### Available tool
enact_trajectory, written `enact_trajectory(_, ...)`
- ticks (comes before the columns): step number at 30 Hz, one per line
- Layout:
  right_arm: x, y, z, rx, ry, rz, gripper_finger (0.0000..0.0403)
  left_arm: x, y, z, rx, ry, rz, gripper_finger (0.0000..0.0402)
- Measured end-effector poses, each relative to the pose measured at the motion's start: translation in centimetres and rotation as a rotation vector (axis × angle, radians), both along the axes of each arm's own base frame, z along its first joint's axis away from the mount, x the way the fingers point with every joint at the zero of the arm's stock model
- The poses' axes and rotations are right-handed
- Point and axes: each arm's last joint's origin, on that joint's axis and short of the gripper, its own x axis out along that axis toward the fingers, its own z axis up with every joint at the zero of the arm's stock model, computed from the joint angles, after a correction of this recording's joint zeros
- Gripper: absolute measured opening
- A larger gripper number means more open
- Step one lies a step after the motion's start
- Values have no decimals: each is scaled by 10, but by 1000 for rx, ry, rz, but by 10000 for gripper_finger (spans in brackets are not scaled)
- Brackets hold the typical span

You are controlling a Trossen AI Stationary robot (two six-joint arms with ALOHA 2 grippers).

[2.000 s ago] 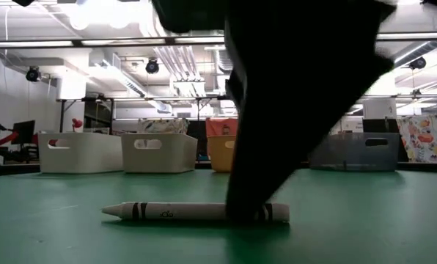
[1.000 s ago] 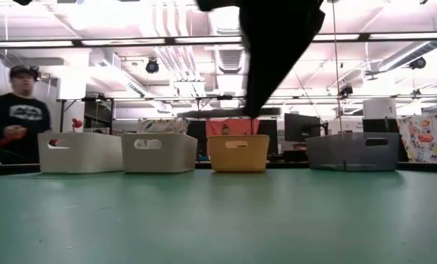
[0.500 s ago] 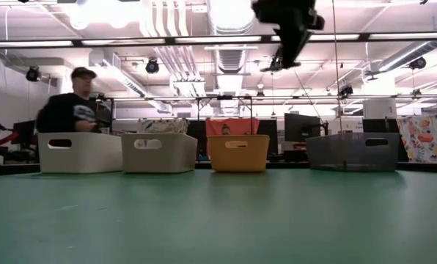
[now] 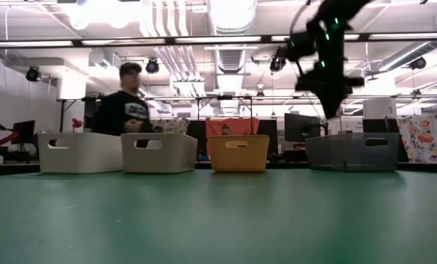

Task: Sort crayons
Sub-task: Put the white crayon into the black bin, then return to Home Position

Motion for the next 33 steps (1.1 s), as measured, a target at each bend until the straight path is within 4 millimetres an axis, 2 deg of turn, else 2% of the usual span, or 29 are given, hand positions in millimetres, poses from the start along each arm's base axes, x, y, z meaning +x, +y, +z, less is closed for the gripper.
enact_trajectory(3, -19, -16, -25, 52, 14, -71, 13, 0, 0, 0, 0, 0, 0, 71)
enact_trajectory(8, -36, -25, -55, 67, 22, -114, 13, 0, 0, 0, 0, 0, 0, 71)
enact_trajectory(11, -39, -25, -63, 68, 20, -107, 15, 0, 1, 0, 1, 1, 3, 71)
enact_trajectory(14, -39, -24, -67, 69, 20, -102, 34, 2, 2, 0, 1, 1, 10, 71)
enact_trajectory(21, -39, -25, -67, 61, 13, -107, 119, 5, 5, 0, 1, 1, 29, 71)
enact_trajectory(24, -37, -25, -60, 43, -7, -108, 144, 5, 6, 0, 0, 2, 32, 71)
enact_trajectory(29, -30, -15, -34, -10, -99, -72, 159, 4, 7, 2, 11, 21, 16, 71)
enact_trajectory(33, -23, 7, -10, -81, -184, 13, 152, 1, 10, 7, 39, 51, -8, 71)
